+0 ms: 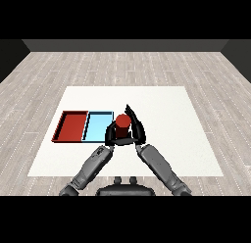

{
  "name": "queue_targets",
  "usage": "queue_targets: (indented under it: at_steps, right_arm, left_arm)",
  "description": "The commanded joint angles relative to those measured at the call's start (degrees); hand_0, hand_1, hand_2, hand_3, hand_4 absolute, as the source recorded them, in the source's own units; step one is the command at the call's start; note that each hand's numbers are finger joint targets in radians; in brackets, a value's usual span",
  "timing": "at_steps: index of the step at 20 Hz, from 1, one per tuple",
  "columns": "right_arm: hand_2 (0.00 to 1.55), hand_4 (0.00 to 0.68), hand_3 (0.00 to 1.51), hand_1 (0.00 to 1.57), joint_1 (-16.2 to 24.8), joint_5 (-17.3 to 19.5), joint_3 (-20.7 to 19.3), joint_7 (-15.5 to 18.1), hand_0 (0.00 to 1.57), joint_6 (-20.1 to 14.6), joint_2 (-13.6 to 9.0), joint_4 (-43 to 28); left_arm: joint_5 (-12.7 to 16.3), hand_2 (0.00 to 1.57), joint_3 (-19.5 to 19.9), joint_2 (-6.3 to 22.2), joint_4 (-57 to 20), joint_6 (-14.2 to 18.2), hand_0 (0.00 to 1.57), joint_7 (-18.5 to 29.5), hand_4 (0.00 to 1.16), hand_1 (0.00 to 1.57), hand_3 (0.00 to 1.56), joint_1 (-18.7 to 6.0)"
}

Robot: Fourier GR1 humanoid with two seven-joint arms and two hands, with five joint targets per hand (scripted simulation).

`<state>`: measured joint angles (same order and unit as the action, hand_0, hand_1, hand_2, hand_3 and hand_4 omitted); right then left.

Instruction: Pick the red can and put it in the red box

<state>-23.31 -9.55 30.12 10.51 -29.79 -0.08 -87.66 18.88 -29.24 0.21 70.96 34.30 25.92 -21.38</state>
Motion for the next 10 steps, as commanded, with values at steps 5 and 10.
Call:
queue_targets:
  at_steps: [5,10]
  right_arm:
    - [0.0,0.0,0.0,0.0,5.99,-2.37,-6.05,-2.95,0.0,7.24,-2.55,-9.52]
    - [0.0,0.0,0.0,0.0,10.41,-3.42,-9.42,3.68,0.0,10.58,-2.18,-8.94]
  left_arm:
    - [-1.02,1.57,3.56,-0.19,-1.49,-1.89,1.57,0.7,1.13,1.57,1.45,-0.15]
    - [-6.01,1.56,4.19,0.98,6.15,0.68,1.57,-6.67,1.13,1.57,1.47,1.7]
